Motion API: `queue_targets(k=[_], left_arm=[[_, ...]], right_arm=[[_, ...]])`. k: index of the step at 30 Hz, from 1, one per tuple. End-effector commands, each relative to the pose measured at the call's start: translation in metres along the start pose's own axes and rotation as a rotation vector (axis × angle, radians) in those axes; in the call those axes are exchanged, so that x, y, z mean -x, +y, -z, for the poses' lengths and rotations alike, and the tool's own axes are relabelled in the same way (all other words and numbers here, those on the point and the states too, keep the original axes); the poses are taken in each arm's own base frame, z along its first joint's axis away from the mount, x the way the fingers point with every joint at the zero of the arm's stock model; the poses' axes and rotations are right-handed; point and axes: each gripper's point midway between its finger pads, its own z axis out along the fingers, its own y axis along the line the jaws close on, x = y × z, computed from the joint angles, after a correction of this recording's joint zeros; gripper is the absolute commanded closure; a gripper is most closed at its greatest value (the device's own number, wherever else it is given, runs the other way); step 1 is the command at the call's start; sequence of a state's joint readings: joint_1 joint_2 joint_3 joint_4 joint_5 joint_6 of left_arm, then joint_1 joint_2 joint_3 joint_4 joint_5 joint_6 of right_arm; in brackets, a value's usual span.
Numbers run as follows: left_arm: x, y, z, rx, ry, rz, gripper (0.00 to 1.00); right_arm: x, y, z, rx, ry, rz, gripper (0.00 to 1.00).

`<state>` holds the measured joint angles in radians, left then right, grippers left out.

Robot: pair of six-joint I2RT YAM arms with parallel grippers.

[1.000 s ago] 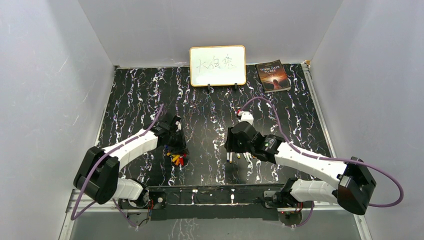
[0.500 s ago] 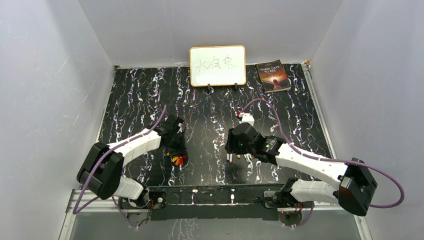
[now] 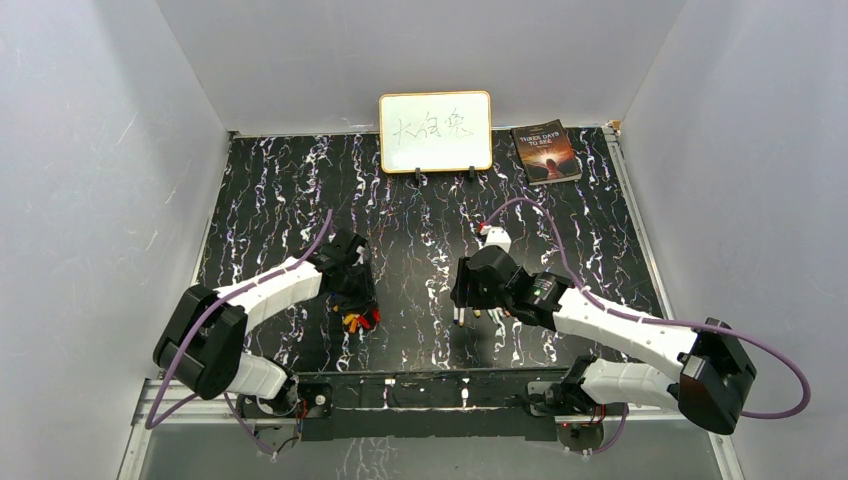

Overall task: Open the pen caps
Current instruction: Place the pen cap at the center of the board, then reset both arms

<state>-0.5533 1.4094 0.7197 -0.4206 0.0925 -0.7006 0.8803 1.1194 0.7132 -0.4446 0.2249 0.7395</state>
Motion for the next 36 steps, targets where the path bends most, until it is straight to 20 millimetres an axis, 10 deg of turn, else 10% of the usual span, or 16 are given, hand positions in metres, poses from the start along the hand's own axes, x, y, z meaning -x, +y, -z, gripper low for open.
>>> queue_targets(k=[1, 4, 6, 7, 25, 36], left_arm=[[0.008, -0.006, 0.017, -0.018, -0.047, -0.005, 0.57], [0.019, -0.011, 0.033, -0.009, -0.113, -0.034, 0.51], [0.028, -0.015, 0.046, -0.014, -0.158, -0.050, 0.05], [0.032, -0.016, 0.053, -0.015, -0.182, -0.054, 0.02], [0.070, -0.014, 0.104, 0.013, -0.410, -0.085, 0.02], [0.117, 0.007, 0.125, 0.133, -0.716, -0.189, 0.02]], right_arm=[[0.014, 0.003, 0.004, 0.020, -0.055, -0.022, 0.49], [0.018, 0.000, 0.007, 0.003, -0.060, -0.013, 0.40], [0.022, -0.003, 0.010, -0.010, -0.068, -0.010, 0.35], [0.024, -0.004, 0.011, -0.016, -0.073, -0.008, 0.32], [0.059, -0.035, 0.020, -0.129, -0.152, 0.013, 0.11], [0.128, -0.118, 0.027, -0.394, -0.326, 0.046, 0.02]])
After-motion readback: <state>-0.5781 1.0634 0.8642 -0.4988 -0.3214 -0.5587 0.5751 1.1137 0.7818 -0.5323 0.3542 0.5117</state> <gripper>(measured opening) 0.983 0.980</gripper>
